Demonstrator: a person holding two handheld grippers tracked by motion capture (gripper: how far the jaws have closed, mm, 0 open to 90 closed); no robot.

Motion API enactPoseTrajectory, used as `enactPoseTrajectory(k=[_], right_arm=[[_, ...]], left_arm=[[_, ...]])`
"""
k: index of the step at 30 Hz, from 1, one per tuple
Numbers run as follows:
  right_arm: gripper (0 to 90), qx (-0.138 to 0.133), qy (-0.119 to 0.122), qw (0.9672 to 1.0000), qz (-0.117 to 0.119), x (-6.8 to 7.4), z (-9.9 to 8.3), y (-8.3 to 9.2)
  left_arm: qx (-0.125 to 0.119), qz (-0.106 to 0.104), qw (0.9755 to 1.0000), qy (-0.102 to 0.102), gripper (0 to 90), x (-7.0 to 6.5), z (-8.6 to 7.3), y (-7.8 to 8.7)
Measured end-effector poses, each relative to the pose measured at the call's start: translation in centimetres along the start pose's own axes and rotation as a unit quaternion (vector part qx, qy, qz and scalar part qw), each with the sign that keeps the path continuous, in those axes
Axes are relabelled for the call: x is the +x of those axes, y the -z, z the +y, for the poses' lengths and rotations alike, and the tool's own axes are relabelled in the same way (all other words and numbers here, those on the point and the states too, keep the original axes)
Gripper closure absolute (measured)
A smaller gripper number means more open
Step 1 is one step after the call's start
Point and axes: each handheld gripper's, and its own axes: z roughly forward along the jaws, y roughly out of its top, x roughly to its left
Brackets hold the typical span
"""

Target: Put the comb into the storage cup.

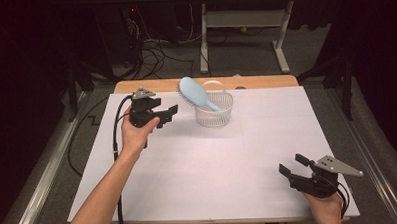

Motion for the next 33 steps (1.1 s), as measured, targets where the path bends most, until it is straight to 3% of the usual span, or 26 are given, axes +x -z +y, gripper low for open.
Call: enactPoseTrajectory(k=[7,10,33], right_arm=[[25.1,-0.002,-0.001,1.0,-0.001,-0.1,0.0,0.1],[25.0,-0.003,-0.005,1.0,-0.001,-0.2,0.0,0.2],[25.0,-0.004,-0.008,1.0,-0.002,-0.4,-0.1,0.2]], left_arm=[[-0.001,0.002,1.0,-0.007,30.1,0.0,-0.3,0.4],[-0.001,0.012,0.9997,-0.021,30.1,-0.1,-0.5,0.6],[-0.005,0.009,0.9997,-0.021,30.0,-0.1,-1.4,1.2]])
